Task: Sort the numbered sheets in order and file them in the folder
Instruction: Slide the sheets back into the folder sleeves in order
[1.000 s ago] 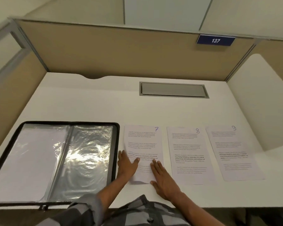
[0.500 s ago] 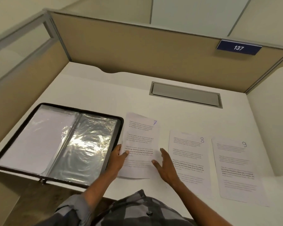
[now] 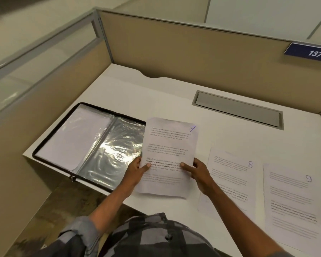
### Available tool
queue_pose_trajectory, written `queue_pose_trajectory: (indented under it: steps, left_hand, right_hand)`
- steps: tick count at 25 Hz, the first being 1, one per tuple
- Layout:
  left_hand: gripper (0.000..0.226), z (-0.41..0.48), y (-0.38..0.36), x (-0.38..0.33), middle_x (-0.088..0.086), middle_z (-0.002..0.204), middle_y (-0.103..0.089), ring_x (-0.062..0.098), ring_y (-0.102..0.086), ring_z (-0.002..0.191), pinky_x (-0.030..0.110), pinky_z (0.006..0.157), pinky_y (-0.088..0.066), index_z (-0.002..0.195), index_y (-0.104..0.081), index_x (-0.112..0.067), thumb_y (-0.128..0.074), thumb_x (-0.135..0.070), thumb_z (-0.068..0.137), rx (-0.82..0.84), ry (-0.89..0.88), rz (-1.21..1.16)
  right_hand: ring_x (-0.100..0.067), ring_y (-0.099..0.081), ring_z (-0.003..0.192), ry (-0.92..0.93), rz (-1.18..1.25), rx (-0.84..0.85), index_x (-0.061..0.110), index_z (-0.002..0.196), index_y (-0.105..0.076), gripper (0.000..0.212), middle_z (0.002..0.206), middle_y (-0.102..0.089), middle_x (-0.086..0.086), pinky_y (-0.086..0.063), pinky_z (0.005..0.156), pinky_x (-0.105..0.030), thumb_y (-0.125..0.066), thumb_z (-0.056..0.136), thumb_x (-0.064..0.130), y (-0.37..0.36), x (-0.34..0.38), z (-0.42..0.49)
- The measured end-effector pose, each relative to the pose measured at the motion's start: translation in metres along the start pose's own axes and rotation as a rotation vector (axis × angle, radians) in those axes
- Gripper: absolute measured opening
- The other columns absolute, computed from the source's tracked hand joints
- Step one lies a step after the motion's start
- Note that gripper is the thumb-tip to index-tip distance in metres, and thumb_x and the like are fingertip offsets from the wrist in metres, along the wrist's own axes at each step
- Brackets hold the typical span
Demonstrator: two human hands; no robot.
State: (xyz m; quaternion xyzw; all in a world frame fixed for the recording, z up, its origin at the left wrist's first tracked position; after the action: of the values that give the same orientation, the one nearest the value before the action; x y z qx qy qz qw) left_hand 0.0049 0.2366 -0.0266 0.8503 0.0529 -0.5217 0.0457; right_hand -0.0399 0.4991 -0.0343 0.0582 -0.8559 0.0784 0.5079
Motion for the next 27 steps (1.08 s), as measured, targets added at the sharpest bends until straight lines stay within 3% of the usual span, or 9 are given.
queue_pose_trajectory:
  steps: [5,9,16,20,23,25,27]
  left_hand:
    - [0.031,0.004,0.049,0.006,0.000,0.113,-0.076,0.021,-0.075,0.098,0.046,0.089,-0.061,0.120,-0.066,-0.019,-0.076,-0.021,0.092,-0.104,0.025,0.064]
    - [0.027,0.021,0.088,0.001,0.002,0.106,-0.076,0.020,-0.075,0.093,0.032,0.076,-0.060,0.116,-0.068,-0.015,-0.077,-0.018,0.091,-0.137,0.037,0.118]
    - [0.025,0.083,0.146,-0.022,0.009,0.108,-0.075,0.025,-0.075,0.098,0.040,0.085,-0.062,0.116,-0.068,-0.013,-0.073,-0.008,0.092,-0.039,0.020,0.052]
    - [0.026,0.127,0.174,-0.036,0.009,0.105,-0.076,0.026,-0.075,0.097,0.039,0.080,-0.063,0.119,-0.068,-0.009,-0.071,-0.006,0.093,0.042,0.014,0.063]
    - [0.019,0.153,0.188,-0.049,0.006,0.099,-0.077,0.028,-0.076,0.089,0.044,0.079,-0.064,0.112,-0.071,-0.014,-0.069,-0.008,0.094,0.073,0.019,0.100]
    - [0.018,0.177,0.198,-0.064,0.005,0.097,-0.076,0.024,-0.074,0.082,0.043,0.082,-0.062,0.109,-0.073,-0.015,-0.067,-0.007,0.095,0.062,-0.063,0.211]
    - [0.021,0.198,0.199,-0.078,0.001,0.104,-0.075,0.017,-0.071,0.089,0.036,0.086,-0.060,0.111,-0.074,-0.017,-0.063,-0.007,0.096,0.070,-0.221,0.438]
  right_hand:
    - [-0.026,-0.073,0.106,0.013,0.023,0.047,0.008,0.119,-0.070,0.032,0.115,-0.076,-0.006,-0.059,0.093,-0.041,-0.077,0.089,0.017,-0.021,0.010,0.007]
    - [-0.030,-0.074,0.103,0.017,-0.020,0.013,0.005,0.113,-0.073,0.023,0.107,-0.078,-0.012,-0.059,0.094,-0.041,-0.075,0.091,0.011,-0.041,0.015,0.022]
    - [-0.029,-0.073,0.105,-0.020,0.036,-0.076,0.003,0.117,-0.071,0.024,0.111,-0.077,-0.013,-0.060,0.091,-0.034,-0.069,0.093,0.004,-0.087,0.031,0.060]
    - [-0.029,-0.074,0.103,-0.018,0.013,-0.193,0.002,0.116,-0.071,0.025,0.109,-0.077,-0.013,-0.058,0.096,-0.041,-0.071,0.091,0.004,-0.115,0.039,0.083]
    - [-0.029,-0.074,0.103,0.012,0.032,-0.314,0.002,0.116,-0.071,0.025,0.109,-0.077,-0.012,-0.060,0.092,-0.039,-0.071,0.092,0.005,-0.119,0.057,0.092]
    - [-0.027,-0.074,0.102,0.047,0.084,-0.394,0.001,0.119,-0.069,0.026,0.110,-0.077,-0.010,-0.061,0.088,-0.034,-0.069,0.093,0.005,-0.113,0.076,0.099]
    - [-0.024,-0.075,0.097,0.071,0.136,-0.451,0.000,0.122,-0.067,0.029,0.109,-0.077,-0.008,-0.061,0.082,-0.030,-0.068,0.094,0.003,-0.105,0.096,0.108]
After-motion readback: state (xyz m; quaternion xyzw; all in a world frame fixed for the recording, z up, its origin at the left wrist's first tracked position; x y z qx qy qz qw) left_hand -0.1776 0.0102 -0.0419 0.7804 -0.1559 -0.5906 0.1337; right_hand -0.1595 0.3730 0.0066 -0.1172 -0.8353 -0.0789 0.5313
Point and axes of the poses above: each hand's wrist, its own z-axis towards the middle knuckle, its own y-axis out of the back of the hand, x = y × z, the point moved 9 cm from there along z, towards the middle knuckle
